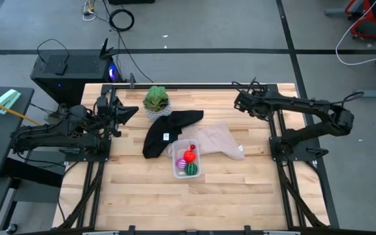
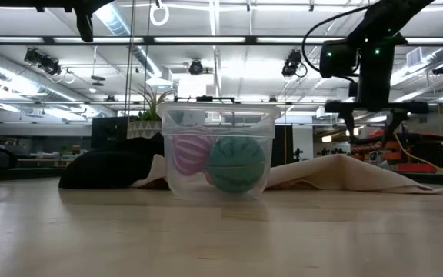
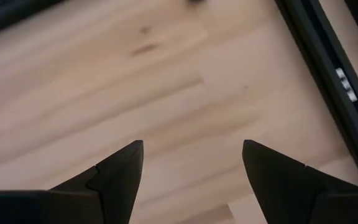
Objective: Pick and placing Produce into tupperware
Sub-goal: Put the plum into the transparent container
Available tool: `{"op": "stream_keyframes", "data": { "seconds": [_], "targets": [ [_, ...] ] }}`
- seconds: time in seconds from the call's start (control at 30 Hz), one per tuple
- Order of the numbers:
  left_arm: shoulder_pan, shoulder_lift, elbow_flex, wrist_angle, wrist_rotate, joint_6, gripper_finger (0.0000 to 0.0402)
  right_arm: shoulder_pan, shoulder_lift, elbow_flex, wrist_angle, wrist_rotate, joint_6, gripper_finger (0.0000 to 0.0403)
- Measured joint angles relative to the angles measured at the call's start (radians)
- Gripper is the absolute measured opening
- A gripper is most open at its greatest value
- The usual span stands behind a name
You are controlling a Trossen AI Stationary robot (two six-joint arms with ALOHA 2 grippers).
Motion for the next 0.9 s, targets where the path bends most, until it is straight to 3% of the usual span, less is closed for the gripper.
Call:
{"op": "stream_keyframes", "data": {
  "seconds": [0.27, 0.5, 0.9],
  "targets": [
    [0.0, 0.0, 0.0, 0.0, 0.0, -0.003, 0.002, -0.072, 0.044, 0.0, 0.037, 0.079, -0.003, 0.0279],
    [0.0, 0.0, 0.0, 0.0, 0.0, -0.002, 0.0012, -0.019, 0.107, 0.0, 0.179, 0.177, -0.003, 0.0279],
    [0.0, 0.0, 0.0, 0.0, -0.027, -0.01, 0.002, -0.095, 0.258, 0.0, 0.158, 0.189, 0.074, 0.0268]
  ]
}}
